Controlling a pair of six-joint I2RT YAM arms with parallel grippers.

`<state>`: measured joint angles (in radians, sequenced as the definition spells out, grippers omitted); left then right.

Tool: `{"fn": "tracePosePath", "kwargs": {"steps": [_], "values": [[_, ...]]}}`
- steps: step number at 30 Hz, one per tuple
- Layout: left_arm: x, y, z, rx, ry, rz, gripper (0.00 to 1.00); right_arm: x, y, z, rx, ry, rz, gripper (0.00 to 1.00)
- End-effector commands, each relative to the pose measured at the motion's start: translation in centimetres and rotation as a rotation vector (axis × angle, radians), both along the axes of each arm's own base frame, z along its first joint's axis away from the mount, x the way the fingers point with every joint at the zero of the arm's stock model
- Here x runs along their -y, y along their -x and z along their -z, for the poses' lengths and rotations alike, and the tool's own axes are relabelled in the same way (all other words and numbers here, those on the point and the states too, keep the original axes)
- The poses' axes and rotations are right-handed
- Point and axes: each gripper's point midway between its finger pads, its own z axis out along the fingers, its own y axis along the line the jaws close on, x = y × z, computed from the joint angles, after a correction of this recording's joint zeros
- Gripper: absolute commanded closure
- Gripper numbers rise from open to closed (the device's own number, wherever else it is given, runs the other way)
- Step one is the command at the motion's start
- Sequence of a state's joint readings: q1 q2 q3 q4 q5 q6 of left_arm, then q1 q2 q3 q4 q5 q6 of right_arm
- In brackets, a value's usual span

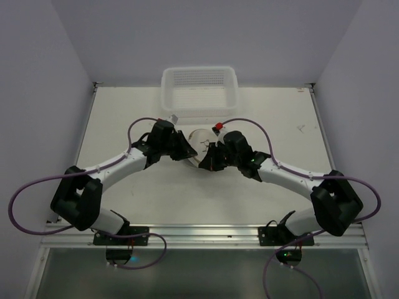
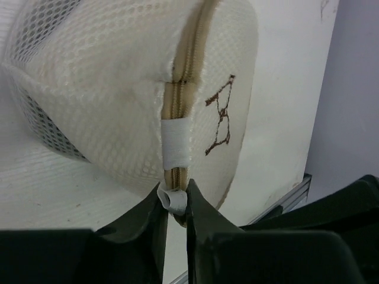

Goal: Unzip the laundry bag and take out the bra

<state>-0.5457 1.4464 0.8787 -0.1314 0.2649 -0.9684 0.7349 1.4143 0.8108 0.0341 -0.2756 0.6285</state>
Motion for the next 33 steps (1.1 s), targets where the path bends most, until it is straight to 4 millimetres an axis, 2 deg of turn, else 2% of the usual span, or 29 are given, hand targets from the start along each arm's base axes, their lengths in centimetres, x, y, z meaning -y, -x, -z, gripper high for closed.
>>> {"fn": "tracePosePath", "kwargs": {"steps": [1,3,5,6,7,8,13,15,17,18,20,21,23,25,26,27,29,30,32,33], "values": [[-0.3,-2.0,-0.9,0.063,-0.029,-0.054,0.86,0.1,-1.0,-2.0,0.087,-0.014,0.028,1.0],[-0.8,-2.2,-0.8,0.069,-0.05,-0.064,0.99,1.2,-0.4,-0.5,0.072,0.026,0.041,1.0],[-1.1,-2.4,-0.9,0.068,-0.047,-0.061,1.0,2.9,-0.7,0.0,0.1,0.066,0.093,1.0],[-1.1,-2.6,-1.0,0.072,-0.046,-0.052,1.0,4.1,-0.3,1.3,0.089,0.097,0.11,1.0],[-1.5,-2.8,-1.0,0.07,-0.046,-0.054,1.0,5.2,-0.6,1.1,0.101,0.097,0.143,1.0],[-1.5,-2.7,-1.0,0.067,-0.042,-0.041,1.0,6.3,-0.1,2.3,0.079,0.121,0.158,1.0],[-2.8,-3.6,-1.6,0.094,-0.048,0.021,1.0,11.3,-0.7,3.8,0.034,0.152,0.283,1.0],[-2.8,-3.9,-2.0,0.114,-0.046,0.095,1.0,11.9,-0.9,3.4,0.048,0.152,0.297,1.0],[-3.1,-4.2,-1.9,0.113,-0.044,0.15,1.0,11.7,-0.8,3.1,0.058,0.156,0.262,1.0],[-3.1,-5.3,-2.2,0.137,-0.066,0.174,1.0,11.1,-1.1,2.3,0.077,0.141,0.236,1.0],[-3.2,-6.5,-2.2,0.16,-0.1,0.189,1.0,9.2,-1.3,1.2,0.091,0.084,0.158,1.0],[-2.7,-7.9,-2.5,0.183,-0.111,0.2,1.0,8.1,-1.0,0.8,0.088,0.059,0.114,1.0],[-2.0,-9.2,-2.9,0.192,-0.096,0.215,1.0,5.9,-0.3,0.3,0.084,0.046,0.042,1.0],[-0.8,-11.1,-3.4,0.194,-0.064,0.208,0.97,2.8,-0.5,-0.9,0.092,0.002,-0.014,1.0],[-0.4,-11.5,-3.7,0.194,-0.045,0.207,0.93,1.7,-0.4,-1.5,0.069,-0.033,-0.018,1.0],[-0.2,-12.0,-4.1,0.188,-0.025,0.184,0.72,0.6,-0.8,-1.9,0.051,-0.058,-0.022,1.0],[-0.2,-12.3,-5.0,0.218,-0.008,0.152,0.47,-0.9,-1.0,-2.9,0.035,-0.112,-0.032,1.0],[-0.6,-11.7,-5.4,0.209,0.001,0.124,0.27,-1.5,-1.4,-3.7,0.027,-0.137,-0.02,1.0],[-1.3,-11.0,-5.2,0.196,-0.01,0.081,0.13,-2.2,-2.2,-4.3,0.038,-0.145,-0.004,1.0],[-1.9,-9.8,-5.0,0.176,-0.011,0.06,0.06,-2.2,-2.4,-4.4,0.042,-0.142,0.001,1.0]]}}
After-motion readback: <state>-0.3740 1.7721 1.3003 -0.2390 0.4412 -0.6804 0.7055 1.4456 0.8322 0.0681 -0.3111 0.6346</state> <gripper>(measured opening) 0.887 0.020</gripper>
